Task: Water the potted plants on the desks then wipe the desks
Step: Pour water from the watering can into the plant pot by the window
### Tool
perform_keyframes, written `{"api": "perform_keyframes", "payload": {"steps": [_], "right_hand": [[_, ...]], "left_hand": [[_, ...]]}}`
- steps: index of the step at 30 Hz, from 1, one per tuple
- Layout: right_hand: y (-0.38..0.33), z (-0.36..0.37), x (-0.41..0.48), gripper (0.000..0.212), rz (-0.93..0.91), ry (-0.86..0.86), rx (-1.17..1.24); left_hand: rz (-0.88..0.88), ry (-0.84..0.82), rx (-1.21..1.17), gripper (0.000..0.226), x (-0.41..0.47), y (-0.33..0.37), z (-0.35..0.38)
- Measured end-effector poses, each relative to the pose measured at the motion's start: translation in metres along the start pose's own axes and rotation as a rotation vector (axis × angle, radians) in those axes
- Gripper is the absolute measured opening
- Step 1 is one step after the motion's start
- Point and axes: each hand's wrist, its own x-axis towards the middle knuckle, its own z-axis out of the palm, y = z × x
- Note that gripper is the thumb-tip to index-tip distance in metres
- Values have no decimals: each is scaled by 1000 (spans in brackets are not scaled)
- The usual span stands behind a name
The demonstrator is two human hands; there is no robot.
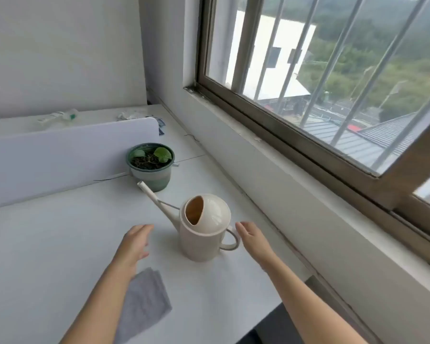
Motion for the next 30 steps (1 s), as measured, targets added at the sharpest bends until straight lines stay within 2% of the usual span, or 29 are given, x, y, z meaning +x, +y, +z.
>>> {"api": "perform_keyframes", "payload": {"steps": [3,6,8,9,13,17,20,23,27,30], "right_hand": [[5,16,7,27,43,-36,68],[21,24,8,30,118,-25,125],[31,25,14,15,117,-35,89],[33,25,18,7,113,-42,70],[37,24,35,23,39,-128,-69],[48,16,53,18,-45,-228,-136],[46,3,76,14,-93,-346,-139],[41,-7,98,19,-141,-442,-125],[39,-19,116,12,-193,-551,41],[30,-31,123,24,-158,-614,226]], "left_hand": [[-98,-37,-89,42,17,3,15],[-166,-61,-151,53,25,0,30],[-182,-87,-195,56,26,-4,36],[-181,-86,-207,57,27,-4,38],[-153,-86,-233,64,31,-2,47],[-116,-78,-290,80,47,-4,57],[-128,-19,-309,64,62,-7,68],[-111,49,-339,49,70,-9,78],[-95,143,-359,10,73,-8,90],[-51,173,-377,11,71,0,100]]}}
